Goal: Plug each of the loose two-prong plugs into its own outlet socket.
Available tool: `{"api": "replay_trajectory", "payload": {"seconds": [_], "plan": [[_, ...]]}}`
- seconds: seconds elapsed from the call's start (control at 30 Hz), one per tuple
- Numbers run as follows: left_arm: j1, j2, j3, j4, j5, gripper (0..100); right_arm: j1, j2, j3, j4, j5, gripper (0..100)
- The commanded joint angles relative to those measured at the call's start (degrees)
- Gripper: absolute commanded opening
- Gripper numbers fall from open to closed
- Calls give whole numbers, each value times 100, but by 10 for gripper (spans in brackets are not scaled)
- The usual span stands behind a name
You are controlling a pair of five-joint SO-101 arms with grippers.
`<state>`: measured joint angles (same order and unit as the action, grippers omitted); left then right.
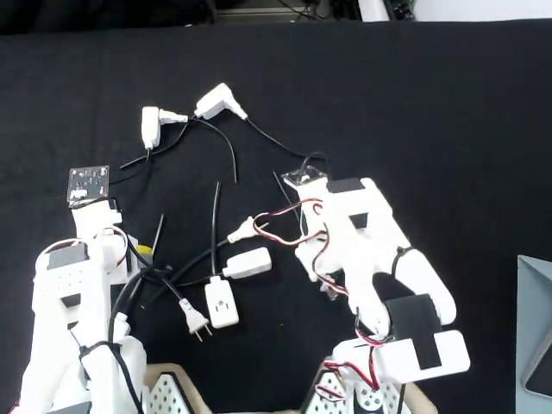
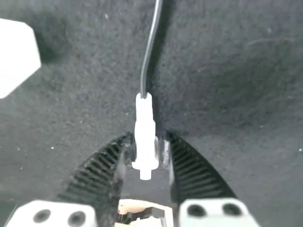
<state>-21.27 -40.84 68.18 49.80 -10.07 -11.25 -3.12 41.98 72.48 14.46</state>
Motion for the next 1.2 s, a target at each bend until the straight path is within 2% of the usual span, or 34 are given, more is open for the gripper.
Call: {"api": "replay_trajectory", "payload": {"seconds": [0.0,0.27,0.47,0.7,0.83,1.17], "plan": [[-4,-62,-22,-88,-62,274,18,-198,4,62,-53,100],[-4,-53,-22,-88,-62,274,18,207,-75,26,-53,99],[-4,-53,-22,-88,-62,274,35,435,-312,62,-53,11],[-4,-53,-22,-88,-62,274,44,268,-303,79,-53,11],[-4,-97,-22,-88,-62,274,35,-514,-312,369,-53,11],[-4,-105,-585,-35,-9,274,-185,-3574,-127,378,-343,11]]}}
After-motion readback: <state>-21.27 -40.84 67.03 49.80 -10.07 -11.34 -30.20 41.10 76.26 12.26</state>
